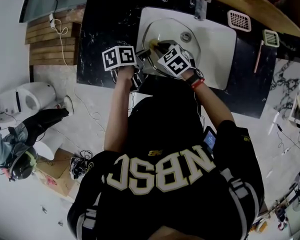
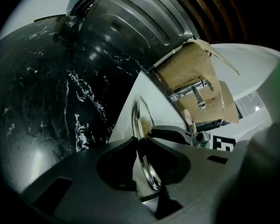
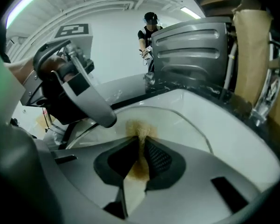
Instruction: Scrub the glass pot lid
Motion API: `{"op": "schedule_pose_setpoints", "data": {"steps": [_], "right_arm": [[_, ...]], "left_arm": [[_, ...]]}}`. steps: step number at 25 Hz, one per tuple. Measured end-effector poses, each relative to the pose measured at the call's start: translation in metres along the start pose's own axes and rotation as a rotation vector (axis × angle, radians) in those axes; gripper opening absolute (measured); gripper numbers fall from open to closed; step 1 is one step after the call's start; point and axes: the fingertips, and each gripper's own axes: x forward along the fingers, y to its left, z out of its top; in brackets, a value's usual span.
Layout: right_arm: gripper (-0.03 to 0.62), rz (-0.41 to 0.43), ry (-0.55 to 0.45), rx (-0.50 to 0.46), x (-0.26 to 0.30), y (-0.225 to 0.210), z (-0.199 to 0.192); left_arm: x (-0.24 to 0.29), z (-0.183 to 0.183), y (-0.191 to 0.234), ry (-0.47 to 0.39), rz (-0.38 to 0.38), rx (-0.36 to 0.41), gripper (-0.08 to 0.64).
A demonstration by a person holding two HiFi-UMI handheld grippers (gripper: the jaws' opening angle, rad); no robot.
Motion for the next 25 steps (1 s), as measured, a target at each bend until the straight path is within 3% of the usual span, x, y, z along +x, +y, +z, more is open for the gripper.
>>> {"op": "schedule_pose_setpoints", "data": {"steps": [13, 25], "right_arm": [[0.049, -0.107, 0.056, -0.037, 0.036, -0.081, -0.012], [0.049, -0.231, 0.201, 0.004, 0.026, -0.145, -0.08]], "left_arm": [[0.001, -0.002, 0.0, 0.004, 0.019, 0.009, 0.085], [0.001, -0.001, 0.001, -0.006, 0.029, 0.01, 0.089]]}}
